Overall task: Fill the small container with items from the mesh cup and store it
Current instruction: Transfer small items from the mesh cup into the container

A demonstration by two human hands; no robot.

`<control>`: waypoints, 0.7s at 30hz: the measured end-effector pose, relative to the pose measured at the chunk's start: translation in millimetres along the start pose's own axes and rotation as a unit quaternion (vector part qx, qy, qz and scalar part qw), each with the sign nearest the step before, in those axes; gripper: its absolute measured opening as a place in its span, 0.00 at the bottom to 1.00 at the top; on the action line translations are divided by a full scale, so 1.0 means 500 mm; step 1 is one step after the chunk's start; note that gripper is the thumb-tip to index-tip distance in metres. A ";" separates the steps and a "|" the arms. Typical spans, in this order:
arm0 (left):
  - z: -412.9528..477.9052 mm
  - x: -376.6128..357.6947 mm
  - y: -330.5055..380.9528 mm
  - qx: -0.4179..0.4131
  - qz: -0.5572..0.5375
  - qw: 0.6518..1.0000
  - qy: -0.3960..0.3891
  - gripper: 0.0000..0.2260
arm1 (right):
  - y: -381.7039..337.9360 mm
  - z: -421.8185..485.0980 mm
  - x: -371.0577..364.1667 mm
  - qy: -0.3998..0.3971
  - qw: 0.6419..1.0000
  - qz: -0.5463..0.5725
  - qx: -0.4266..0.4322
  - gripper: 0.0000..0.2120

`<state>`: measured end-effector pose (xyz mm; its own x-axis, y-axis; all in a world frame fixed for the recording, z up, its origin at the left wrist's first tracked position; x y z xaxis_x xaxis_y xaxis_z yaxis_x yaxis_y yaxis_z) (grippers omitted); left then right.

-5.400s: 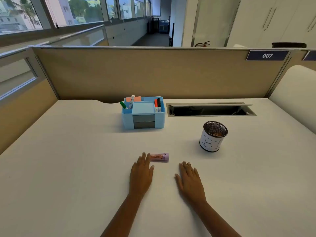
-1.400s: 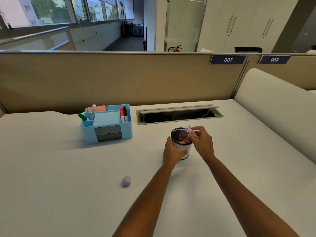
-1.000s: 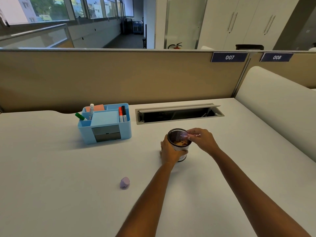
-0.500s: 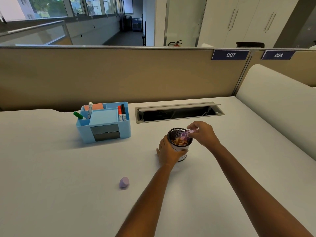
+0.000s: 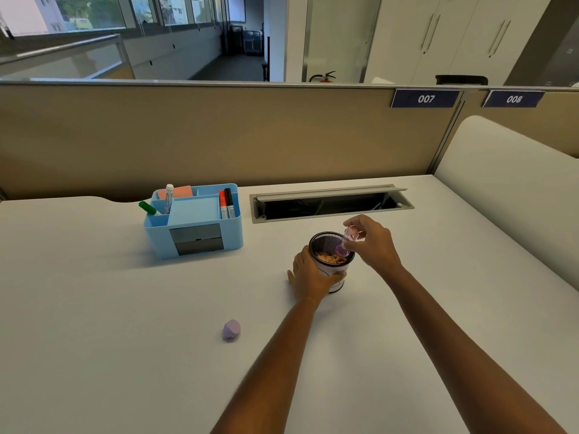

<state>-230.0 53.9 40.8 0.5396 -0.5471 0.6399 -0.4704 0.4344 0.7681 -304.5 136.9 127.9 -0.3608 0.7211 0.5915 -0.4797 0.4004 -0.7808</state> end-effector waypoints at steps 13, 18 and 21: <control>-0.003 -0.005 -0.003 0.008 0.025 1.000 0.005 0.41 | 0.004 -0.035 -0.021 0.060 0.996 -0.030 0.054 0.12; -0.003 -0.003 -0.002 0.013 0.034 0.999 -0.001 0.41 | 0.006 -0.036 -0.023 0.060 0.996 -0.037 0.053 0.18; -0.007 -0.002 -0.002 0.009 0.030 0.999 -0.002 0.41 | 0.008 -0.036 -0.023 0.079 0.996 -0.011 0.042 0.16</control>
<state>-227.4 56.5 39.5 0.5067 -0.5232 0.6852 -0.5147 0.4540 0.7273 -287.9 140.4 114.1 -0.2223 0.7950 0.5644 -0.5534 0.3738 -0.7443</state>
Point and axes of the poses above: each hand's wrist, its own z-axis towards the middle knuckle, its own x-axis out of the back of the hand, y = z × x, the point moved 1 cm from there along z, towards the middle knuckle, and after that the axes turned 6 degrees about z, right-handed, at the moved point
